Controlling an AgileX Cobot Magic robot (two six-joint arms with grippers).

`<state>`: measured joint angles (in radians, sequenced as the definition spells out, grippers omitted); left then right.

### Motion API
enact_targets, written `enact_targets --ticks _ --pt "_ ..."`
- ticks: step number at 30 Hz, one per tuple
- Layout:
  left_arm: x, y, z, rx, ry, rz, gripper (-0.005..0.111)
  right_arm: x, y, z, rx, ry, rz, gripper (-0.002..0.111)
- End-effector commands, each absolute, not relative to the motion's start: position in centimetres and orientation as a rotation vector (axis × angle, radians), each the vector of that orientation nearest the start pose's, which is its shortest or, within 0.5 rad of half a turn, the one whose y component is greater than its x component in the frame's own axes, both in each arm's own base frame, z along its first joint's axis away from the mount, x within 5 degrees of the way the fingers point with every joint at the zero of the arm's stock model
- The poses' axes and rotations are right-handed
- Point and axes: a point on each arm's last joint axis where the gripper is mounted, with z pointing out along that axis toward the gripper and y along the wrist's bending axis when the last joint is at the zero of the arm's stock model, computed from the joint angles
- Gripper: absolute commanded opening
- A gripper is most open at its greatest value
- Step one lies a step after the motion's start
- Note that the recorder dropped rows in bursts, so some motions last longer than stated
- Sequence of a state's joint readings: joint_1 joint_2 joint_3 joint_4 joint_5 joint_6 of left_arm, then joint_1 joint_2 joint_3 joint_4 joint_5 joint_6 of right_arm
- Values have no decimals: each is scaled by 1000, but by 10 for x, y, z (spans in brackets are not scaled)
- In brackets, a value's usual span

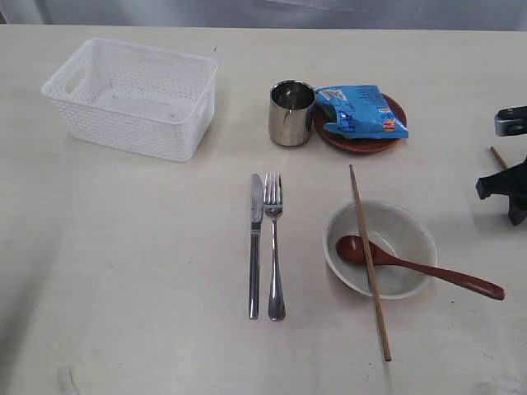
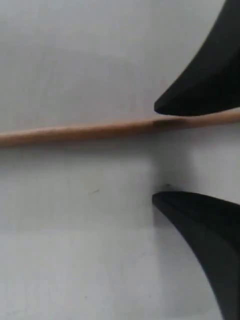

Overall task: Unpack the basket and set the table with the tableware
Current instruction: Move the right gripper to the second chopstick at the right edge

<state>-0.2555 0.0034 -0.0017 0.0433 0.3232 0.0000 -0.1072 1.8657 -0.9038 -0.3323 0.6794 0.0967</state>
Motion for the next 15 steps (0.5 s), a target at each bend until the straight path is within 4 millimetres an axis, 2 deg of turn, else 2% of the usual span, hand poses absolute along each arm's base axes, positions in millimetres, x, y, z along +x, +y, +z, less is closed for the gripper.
enact_targets --ticks 1,7,12,15 --pt "52 -13 184 264 1790 -144 0 306 -55 108 -136 3085 -346 46" --pt "52 -13 184 264 1790 -144 0 310 -55 107 -258 3085 -355 46" --pt "52 -13 184 264 1790 -144 0 306 -56 90 -368 3162 -348 46" --pt "52 -13 184 264 1790 -144 0 304 -56 80 -376 3199 -355 44"
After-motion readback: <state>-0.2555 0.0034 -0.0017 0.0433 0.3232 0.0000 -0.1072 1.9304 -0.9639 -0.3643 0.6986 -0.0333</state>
